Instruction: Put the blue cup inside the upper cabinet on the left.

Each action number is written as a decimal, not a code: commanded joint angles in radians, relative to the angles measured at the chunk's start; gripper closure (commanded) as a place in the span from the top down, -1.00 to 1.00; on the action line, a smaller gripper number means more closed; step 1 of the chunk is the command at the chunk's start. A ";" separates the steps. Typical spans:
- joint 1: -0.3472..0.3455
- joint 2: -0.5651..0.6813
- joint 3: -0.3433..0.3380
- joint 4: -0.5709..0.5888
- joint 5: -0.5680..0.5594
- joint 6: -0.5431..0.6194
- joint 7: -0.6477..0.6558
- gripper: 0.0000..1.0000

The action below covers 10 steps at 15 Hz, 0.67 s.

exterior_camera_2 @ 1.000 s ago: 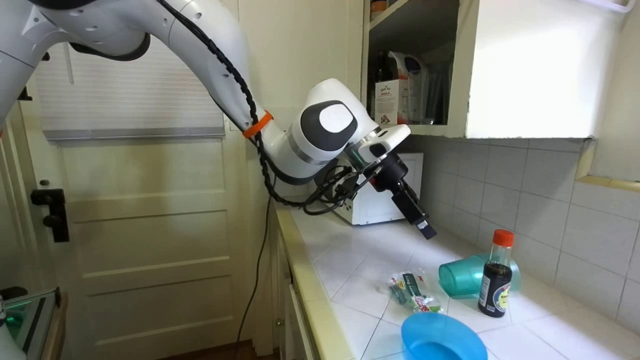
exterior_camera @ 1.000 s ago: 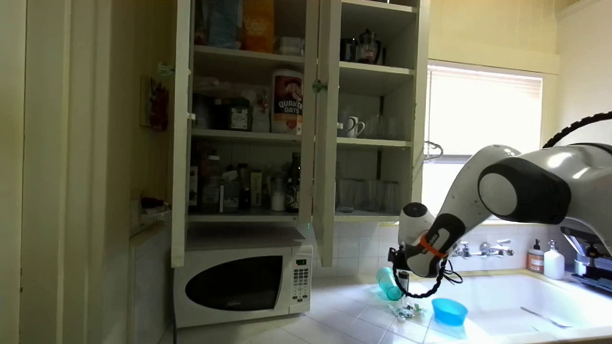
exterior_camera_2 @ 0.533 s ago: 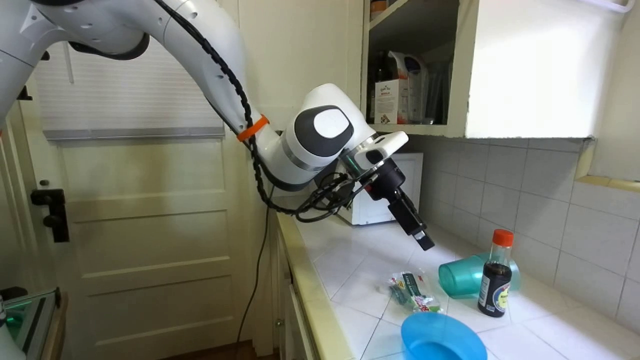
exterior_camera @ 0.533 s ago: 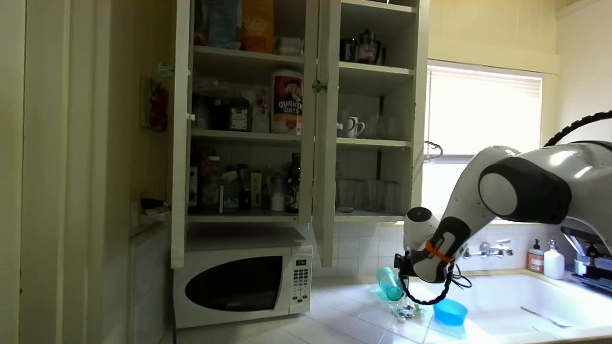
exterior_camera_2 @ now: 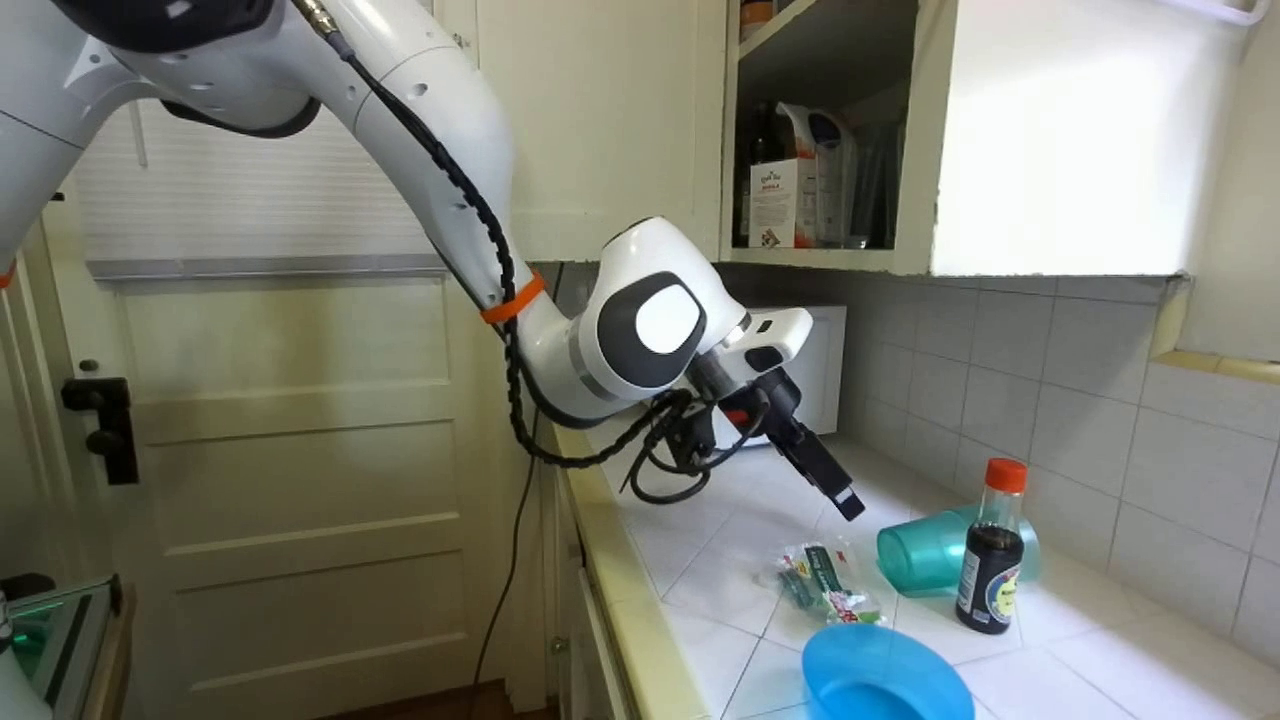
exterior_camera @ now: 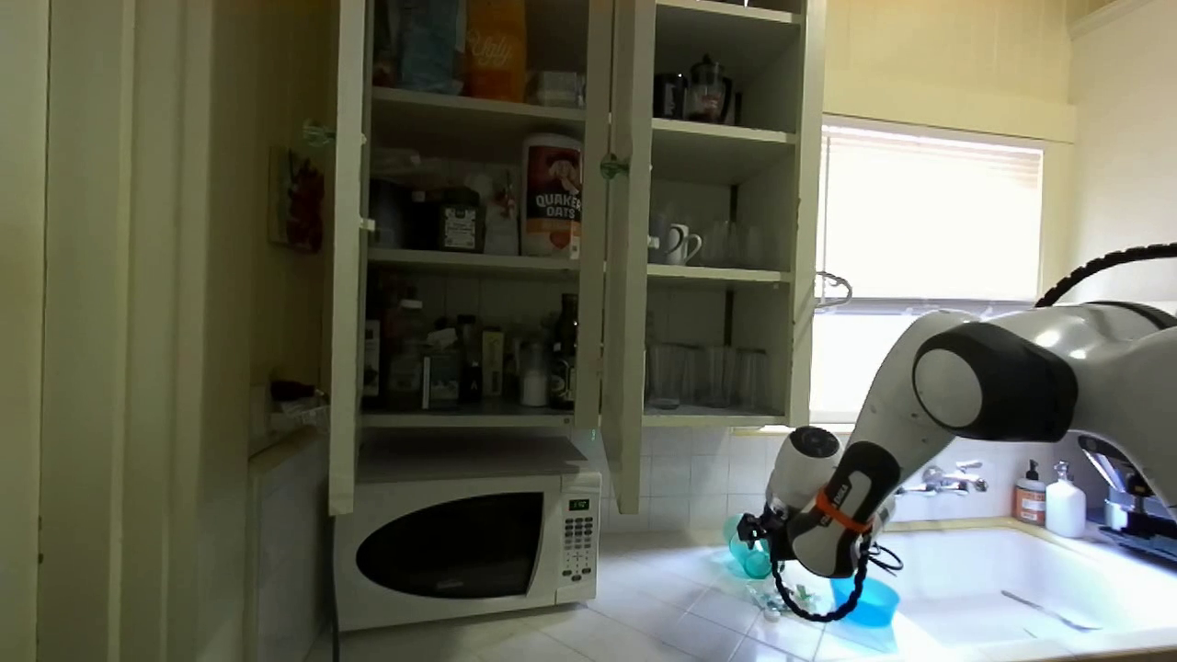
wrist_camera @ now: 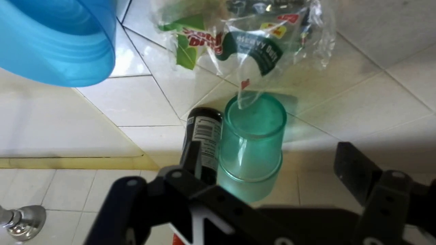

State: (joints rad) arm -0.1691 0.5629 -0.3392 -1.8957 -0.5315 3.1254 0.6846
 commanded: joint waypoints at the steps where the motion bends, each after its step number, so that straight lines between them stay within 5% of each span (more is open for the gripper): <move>1: -0.014 0.079 -0.024 0.094 0.020 0.029 0.022 1.00; 10: -0.089 0.230 0.065 0.332 0.098 -0.080 0.000 1.00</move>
State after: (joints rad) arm -0.2115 0.7154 -0.3223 -1.6757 -0.4754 3.1038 0.6902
